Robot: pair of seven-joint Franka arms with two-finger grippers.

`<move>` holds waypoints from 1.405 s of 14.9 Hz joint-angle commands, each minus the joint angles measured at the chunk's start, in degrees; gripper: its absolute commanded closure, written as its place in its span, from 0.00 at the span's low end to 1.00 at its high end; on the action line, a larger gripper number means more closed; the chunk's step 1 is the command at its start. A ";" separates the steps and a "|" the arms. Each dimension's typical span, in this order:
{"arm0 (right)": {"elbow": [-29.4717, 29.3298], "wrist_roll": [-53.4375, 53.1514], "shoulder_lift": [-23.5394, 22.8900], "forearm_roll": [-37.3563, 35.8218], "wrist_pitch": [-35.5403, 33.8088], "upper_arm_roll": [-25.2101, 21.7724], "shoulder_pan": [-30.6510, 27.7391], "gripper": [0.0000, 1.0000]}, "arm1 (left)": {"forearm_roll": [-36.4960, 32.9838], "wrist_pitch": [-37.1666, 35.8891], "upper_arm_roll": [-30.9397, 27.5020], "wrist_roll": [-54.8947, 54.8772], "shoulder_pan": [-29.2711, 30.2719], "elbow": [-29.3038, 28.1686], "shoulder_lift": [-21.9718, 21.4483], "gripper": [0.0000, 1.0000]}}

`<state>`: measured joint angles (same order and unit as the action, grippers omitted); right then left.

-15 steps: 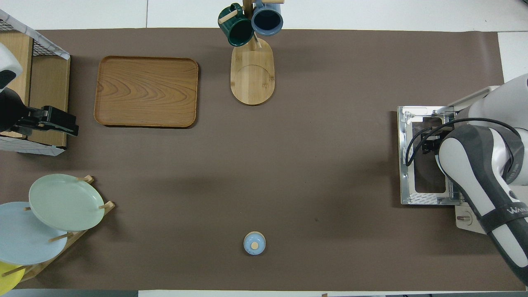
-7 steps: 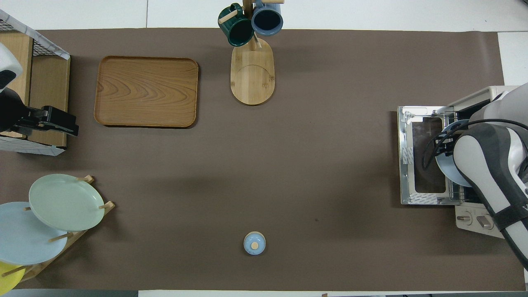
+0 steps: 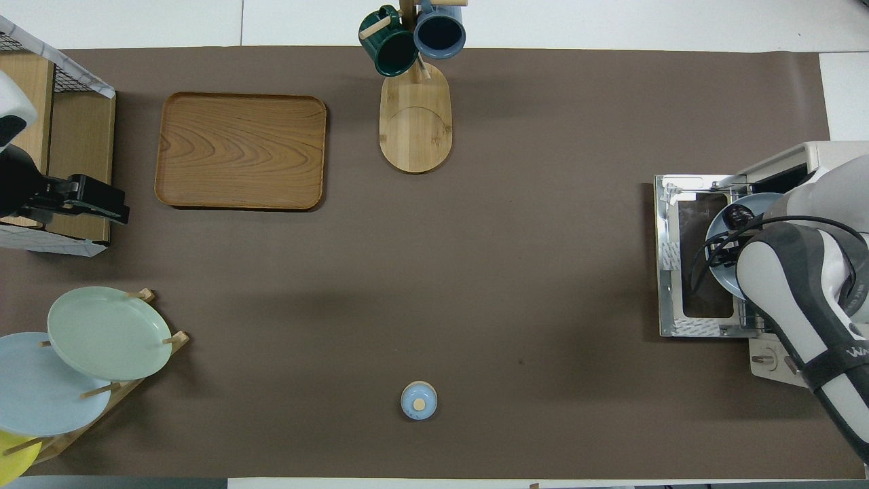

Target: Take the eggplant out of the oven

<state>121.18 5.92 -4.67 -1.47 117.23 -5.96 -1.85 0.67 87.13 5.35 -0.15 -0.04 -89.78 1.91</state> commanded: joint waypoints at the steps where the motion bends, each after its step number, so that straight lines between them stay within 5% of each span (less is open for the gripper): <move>1: 1.43 0.93 1.60 -0.73 0.19 0.25 -0.26 0.78 | -1.11 -0.55 0.71 -0.38 0.83 -0.57 -0.50 0.00; 10: -4.02 0.93 1.34 -0.12 -5.70 0.95 0.53 0.72 | -1.11 -0.55 0.71 -0.38 0.83 -0.57 -0.59 0.00; 21: 4.41 0.85 3.62 0.32 4.58 0.95 1.85 0.72 | -1.11 -0.55 0.71 -0.38 0.83 -0.57 -0.59 0.00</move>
<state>123.37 5.97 -3.24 -1.37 120.53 -5.17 0.30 0.67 87.13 5.35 -0.15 -0.04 -89.78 1.91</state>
